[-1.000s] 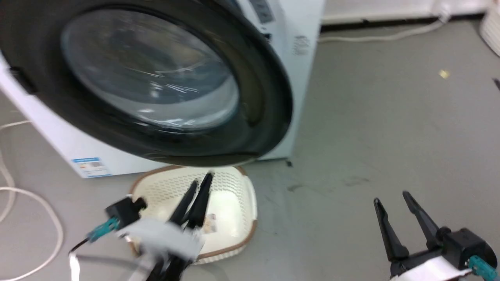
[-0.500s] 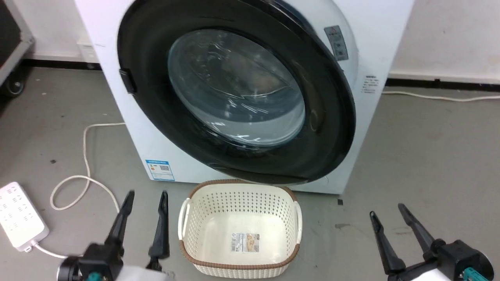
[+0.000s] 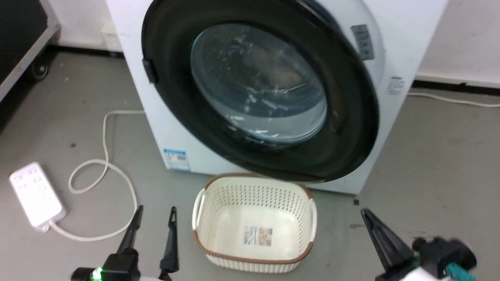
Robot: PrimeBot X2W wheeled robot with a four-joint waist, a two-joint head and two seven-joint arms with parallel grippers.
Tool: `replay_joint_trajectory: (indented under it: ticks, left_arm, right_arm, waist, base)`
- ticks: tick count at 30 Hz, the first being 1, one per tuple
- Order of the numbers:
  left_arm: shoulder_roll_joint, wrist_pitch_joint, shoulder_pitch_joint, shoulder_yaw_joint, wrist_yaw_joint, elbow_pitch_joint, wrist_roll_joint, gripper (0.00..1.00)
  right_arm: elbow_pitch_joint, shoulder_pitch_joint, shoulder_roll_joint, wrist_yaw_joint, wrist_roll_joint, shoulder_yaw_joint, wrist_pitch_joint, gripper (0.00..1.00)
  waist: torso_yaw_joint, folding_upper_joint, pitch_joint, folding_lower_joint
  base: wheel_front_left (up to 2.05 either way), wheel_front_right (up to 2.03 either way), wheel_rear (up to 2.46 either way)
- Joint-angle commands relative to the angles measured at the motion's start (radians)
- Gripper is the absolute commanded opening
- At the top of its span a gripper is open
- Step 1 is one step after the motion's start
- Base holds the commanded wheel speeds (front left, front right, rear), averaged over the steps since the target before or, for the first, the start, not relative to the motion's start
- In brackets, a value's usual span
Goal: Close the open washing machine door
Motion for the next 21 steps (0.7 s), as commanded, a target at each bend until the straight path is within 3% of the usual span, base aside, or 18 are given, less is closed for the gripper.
replay_joint_trajectory:
  ticks: [1, 8, 9, 11, 21]
  left_arm:
    - [-0.010, -0.004, -0.018, -0.007, 0.001, 0.005, 0.010, 1.00]
    - [-0.035, -0.004, -0.061, -0.045, 0.025, 0.010, 0.031, 1.00]
    - [-0.042, -0.004, -0.082, -0.066, 0.037, 0.007, 0.035, 1.00]
    - [-0.045, -0.004, -0.095, -0.078, 0.048, 0.004, 0.035, 1.00]
    - [-0.052, -0.004, -0.148, -0.138, 0.080, -0.003, 0.020, 1.00]
  right_arm:
    - [-0.013, -0.045, -0.032, 0.001, 0.016, 0.029, 0.006, 0.00]
    - [-0.033, -0.240, -0.206, 0.001, 0.145, 0.171, 0.076, 0.00]
    - [-0.017, -0.336, -0.290, 0.001, 0.225, 0.201, 0.108, 0.00]
    - [0.006, -0.398, -0.340, 0.001, 0.280, 0.211, 0.128, 0.00]
    - [0.225, -0.656, -0.511, 0.001, 0.466, 0.198, 0.183, 0.00]
  waist:
    - [0.031, 0.0000, 0.034, 0.0001]
    - [0.106, 0.0000, 0.134, 0.0001]
    - [0.140, 0.0000, 0.177, 0.0001]
    - [0.160, 0.0000, 0.203, 0.0001]
    - [0.244, 0.0000, 0.302, 0.0001]
  base:
    - [0.00, 0.00, 0.00]
    - [0.00, 0.00, 0.00]
    - [0.00, 0.00, 0.00]
    - [0.00, 0.00, 0.00]
    - [0.00, 0.00, 0.00]
